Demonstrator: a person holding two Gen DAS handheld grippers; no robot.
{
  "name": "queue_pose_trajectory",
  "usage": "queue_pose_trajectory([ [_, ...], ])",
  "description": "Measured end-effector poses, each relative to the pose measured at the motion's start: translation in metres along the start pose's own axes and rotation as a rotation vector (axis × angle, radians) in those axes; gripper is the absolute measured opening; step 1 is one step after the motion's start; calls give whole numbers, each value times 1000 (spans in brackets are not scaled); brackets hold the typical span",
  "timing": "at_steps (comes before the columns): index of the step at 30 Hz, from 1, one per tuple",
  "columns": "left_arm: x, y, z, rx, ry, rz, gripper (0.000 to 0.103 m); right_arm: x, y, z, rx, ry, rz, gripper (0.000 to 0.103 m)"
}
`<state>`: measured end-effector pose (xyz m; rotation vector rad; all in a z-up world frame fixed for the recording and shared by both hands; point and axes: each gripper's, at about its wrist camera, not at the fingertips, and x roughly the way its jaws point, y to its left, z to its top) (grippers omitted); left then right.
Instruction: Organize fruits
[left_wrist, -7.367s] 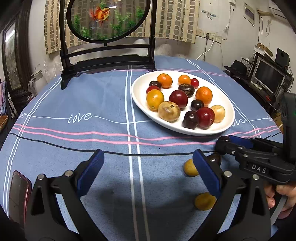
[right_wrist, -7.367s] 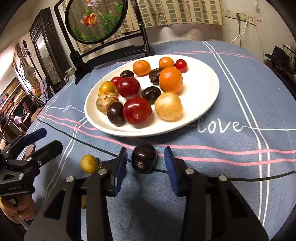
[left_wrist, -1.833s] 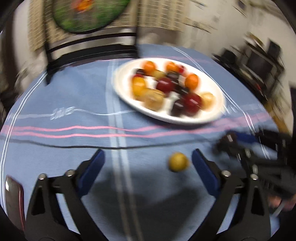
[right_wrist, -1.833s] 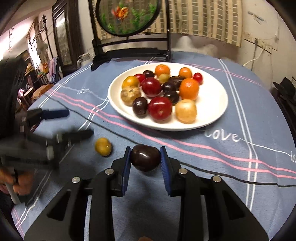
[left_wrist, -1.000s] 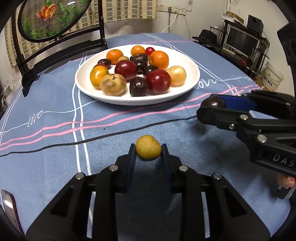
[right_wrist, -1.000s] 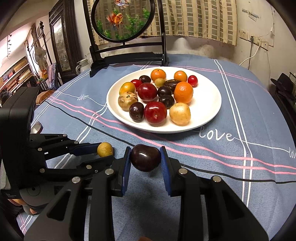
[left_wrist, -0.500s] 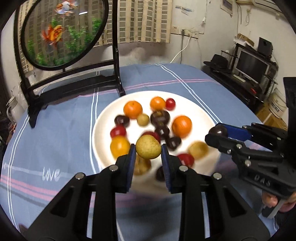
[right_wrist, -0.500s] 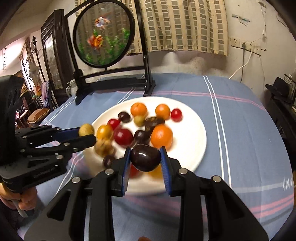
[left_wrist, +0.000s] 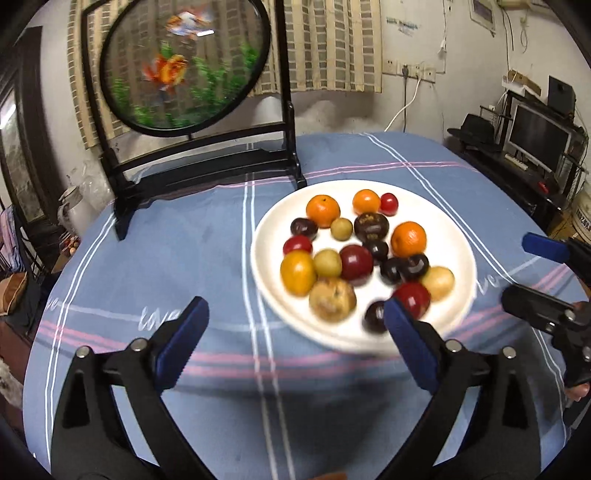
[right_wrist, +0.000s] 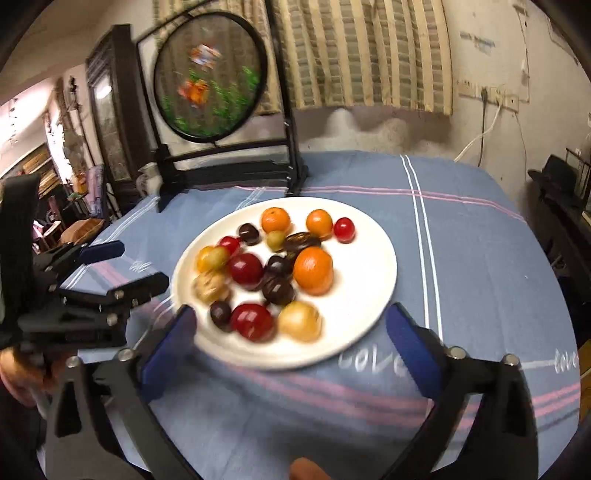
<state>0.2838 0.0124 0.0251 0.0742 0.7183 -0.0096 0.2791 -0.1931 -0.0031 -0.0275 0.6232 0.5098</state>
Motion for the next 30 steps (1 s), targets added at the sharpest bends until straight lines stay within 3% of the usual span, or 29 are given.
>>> queue_pose_trajectory([
  [7,-38,7,-48,-25,-23,-17,101,-35,12,-53,-99,-11,-34,102],
  [11,-39,7,-63,-35,19,-22,101,-45,19,-69,-138,-9,-79,102],
  [30,-47,2,-74,-14,19,-19,101,-43,16,-79,-119,40,-78,102],
])
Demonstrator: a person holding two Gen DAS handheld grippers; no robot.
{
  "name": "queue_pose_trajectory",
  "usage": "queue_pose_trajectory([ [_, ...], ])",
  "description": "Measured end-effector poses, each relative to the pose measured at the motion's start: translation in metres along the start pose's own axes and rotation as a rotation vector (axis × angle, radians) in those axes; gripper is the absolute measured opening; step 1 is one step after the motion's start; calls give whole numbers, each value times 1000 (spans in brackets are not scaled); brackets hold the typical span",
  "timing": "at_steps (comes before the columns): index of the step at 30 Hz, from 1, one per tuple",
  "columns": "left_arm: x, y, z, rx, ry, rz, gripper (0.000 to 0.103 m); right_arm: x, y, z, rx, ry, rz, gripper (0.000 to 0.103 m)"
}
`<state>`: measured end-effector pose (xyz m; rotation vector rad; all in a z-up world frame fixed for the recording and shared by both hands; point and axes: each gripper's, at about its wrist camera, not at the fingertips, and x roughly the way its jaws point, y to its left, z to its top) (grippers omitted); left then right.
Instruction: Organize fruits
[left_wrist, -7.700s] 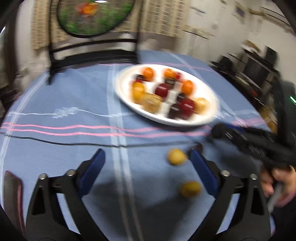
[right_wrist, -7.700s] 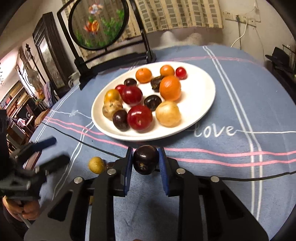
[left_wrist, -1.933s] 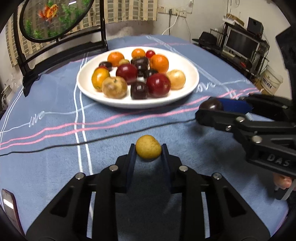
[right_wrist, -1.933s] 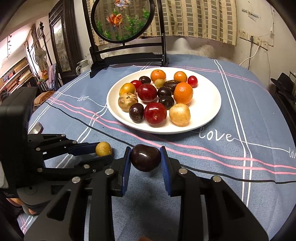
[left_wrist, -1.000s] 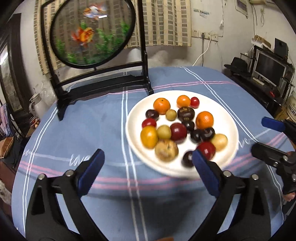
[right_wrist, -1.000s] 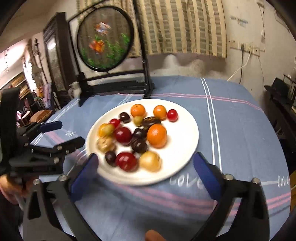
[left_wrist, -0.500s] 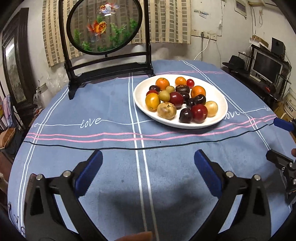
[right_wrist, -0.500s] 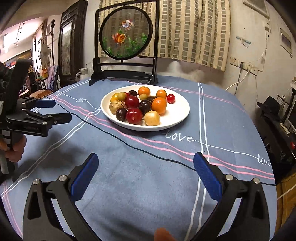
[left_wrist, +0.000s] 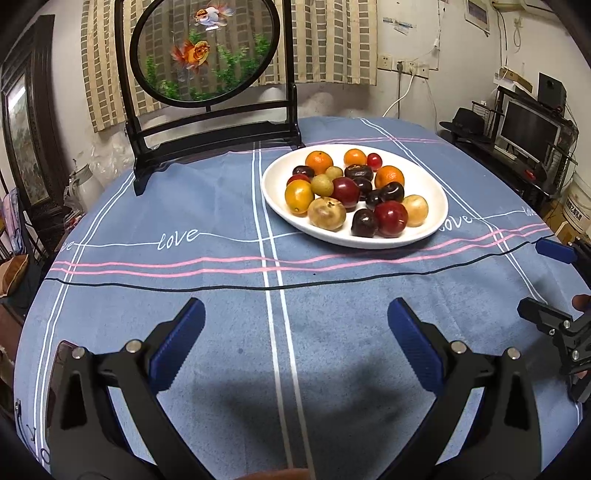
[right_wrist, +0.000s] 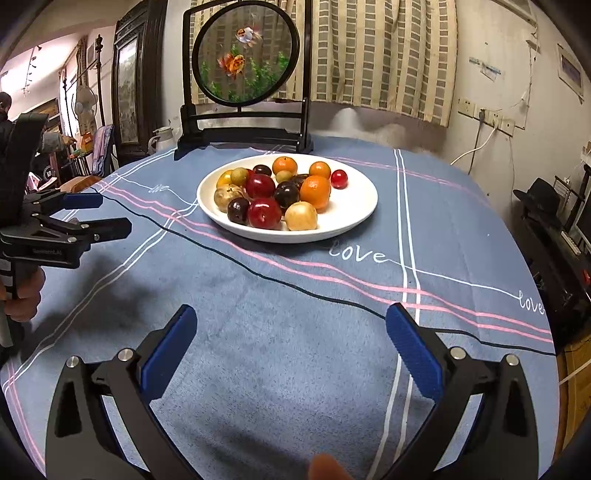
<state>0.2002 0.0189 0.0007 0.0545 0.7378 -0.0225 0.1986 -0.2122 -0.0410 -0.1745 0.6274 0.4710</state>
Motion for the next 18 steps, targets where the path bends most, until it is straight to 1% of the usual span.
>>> queue_pose_trajectory([
  [7,-1,0,-1,1,-3,-5,101,1,-1,-1,2,6,-1,102],
  [18,0,0,-2,0,-3,15,101,1,0,-2,3,9,-1,102],
])
